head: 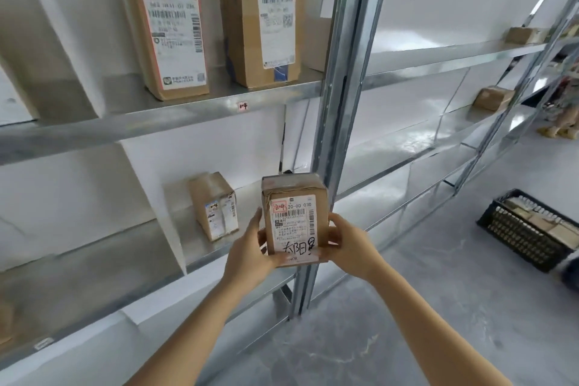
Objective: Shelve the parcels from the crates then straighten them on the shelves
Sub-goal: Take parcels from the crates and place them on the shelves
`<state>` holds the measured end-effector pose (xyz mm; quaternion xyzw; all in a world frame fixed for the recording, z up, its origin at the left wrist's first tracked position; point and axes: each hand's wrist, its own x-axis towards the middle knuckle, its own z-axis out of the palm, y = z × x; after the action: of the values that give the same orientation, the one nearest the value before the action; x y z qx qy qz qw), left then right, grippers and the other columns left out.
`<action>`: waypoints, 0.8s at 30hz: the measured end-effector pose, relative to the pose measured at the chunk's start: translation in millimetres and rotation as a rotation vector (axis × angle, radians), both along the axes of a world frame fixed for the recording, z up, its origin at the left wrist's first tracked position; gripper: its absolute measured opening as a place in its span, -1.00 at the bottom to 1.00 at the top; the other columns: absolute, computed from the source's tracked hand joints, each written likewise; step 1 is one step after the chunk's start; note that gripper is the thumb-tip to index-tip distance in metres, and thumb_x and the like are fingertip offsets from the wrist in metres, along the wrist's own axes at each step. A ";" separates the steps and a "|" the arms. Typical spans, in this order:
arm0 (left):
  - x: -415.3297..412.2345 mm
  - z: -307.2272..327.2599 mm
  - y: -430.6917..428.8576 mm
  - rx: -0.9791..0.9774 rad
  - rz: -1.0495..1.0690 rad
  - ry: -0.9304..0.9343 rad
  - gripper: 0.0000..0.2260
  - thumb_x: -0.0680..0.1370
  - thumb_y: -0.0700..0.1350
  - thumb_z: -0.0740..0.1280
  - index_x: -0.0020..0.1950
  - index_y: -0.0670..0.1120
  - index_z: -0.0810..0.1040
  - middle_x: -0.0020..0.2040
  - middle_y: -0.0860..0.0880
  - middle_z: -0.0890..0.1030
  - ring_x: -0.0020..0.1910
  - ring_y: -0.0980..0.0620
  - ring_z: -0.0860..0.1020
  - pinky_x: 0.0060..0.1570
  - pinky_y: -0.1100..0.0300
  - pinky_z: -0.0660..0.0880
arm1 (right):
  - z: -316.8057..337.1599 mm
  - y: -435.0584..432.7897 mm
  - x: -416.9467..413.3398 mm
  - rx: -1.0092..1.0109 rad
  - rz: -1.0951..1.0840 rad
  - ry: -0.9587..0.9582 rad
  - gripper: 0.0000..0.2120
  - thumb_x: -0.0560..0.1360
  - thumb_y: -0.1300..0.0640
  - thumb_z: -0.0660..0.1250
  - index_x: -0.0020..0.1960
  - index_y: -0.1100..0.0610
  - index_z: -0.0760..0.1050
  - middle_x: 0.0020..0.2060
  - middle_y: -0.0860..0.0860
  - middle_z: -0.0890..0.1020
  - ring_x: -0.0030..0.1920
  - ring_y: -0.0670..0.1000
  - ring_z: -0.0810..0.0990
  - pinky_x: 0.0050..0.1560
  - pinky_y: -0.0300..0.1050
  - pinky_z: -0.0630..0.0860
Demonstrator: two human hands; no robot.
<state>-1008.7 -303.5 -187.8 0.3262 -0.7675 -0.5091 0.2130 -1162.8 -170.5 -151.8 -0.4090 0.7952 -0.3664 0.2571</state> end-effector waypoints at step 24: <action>-144.8 -148.5 -136.0 -0.209 0.470 -0.114 -0.31 0.47 -0.23 0.44 0.53 -0.05 0.22 0.20 0.01 0.62 0.15 0.06 0.58 0.00 0.57 0.32 | -147.9 -211.8 -155.1 0.071 0.226 0.175 -0.63 0.53 0.19 0.37 0.31 0.09 0.40 0.09 0.01 0.68 0.10 0.11 0.63 0.12 -0.07 0.53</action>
<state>-1153.5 -439.6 -336.3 0.5001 -0.7298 -0.3443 0.3143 -1317.9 -382.3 -299.7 -0.5169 0.7760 -0.2695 0.2407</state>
